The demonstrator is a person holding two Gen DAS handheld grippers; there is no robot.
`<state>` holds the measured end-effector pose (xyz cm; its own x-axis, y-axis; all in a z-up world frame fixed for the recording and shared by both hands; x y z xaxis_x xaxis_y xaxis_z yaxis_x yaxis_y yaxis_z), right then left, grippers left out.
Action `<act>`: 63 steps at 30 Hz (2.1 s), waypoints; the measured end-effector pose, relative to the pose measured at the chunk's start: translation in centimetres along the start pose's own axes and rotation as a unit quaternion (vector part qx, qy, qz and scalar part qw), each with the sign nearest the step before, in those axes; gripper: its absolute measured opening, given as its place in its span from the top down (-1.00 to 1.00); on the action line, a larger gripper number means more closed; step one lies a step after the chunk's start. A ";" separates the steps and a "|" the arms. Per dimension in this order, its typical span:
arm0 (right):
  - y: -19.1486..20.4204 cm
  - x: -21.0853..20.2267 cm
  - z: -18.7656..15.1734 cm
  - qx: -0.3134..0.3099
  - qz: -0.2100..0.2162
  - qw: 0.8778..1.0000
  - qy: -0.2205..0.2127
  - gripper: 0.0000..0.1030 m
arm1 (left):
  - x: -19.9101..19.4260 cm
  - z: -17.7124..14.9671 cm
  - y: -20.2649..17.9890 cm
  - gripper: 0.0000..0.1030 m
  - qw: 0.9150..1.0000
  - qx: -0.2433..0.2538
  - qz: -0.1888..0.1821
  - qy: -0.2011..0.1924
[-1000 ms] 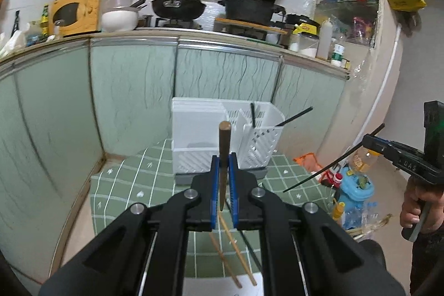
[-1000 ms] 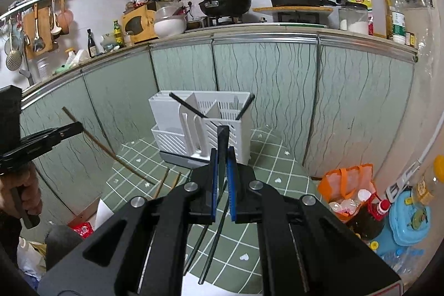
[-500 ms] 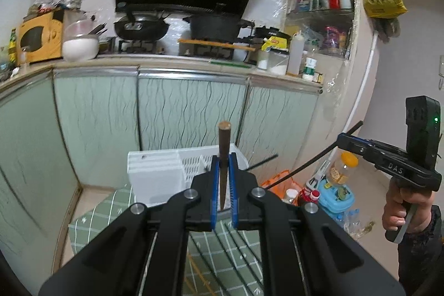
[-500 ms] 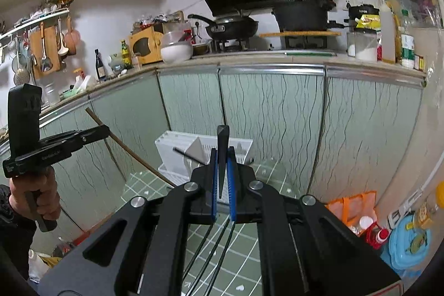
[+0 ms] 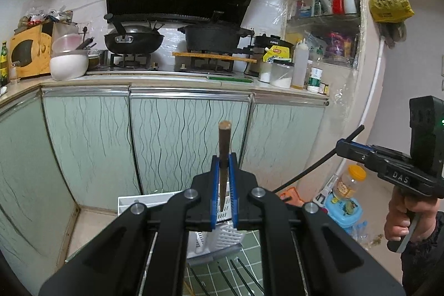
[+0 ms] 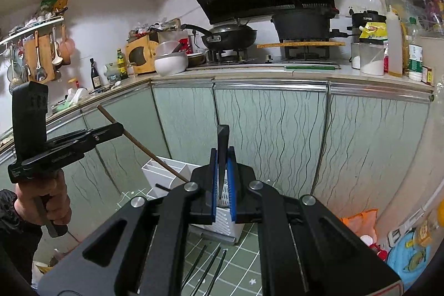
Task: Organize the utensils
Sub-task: 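Lift both chopsticks and carry them over the white utensil holder, then open the left tool over the holder while the right tool releases its chopstick, then move both open tools back down toward the chopsticks on the cloth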
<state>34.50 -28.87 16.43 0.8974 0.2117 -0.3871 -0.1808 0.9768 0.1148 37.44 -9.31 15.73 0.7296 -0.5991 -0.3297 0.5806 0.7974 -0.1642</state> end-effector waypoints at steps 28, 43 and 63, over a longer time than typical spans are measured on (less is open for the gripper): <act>-3.0 8.6 -5.3 0.009 -0.025 0.998 0.058 -0.76 | 5.3 -4.2 4.3 -0.85 0.999 -0.012 0.034 0.032; -0.3 2.5 -7.8 -0.033 -0.042 0.997 0.059 -0.83 | -1.7 -6.8 2.3 -0.93 0.994 0.034 0.101 0.029; 3.2 -4.6 -13.9 -0.072 -0.064 0.994 0.055 -0.83 | -9.0 -12.6 -0.5 -0.93 0.987 0.040 0.151 0.031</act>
<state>24.14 -26.25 5.84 0.8690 0.0791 -0.4885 -0.1305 0.9888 -0.0720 26.00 -3.40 7.09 0.8517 -0.3284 -0.4084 0.3696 0.9289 0.0238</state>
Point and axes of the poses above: each gripper's, at about its wrist camera, not at the fingertips, and x roughly the way its jaws point, y to its left, z to its top, the point moved 9 cm from there along x, roughly the way its jaws point, and after that the axes turned 7 degrees about -z, right-handed, at the moved point
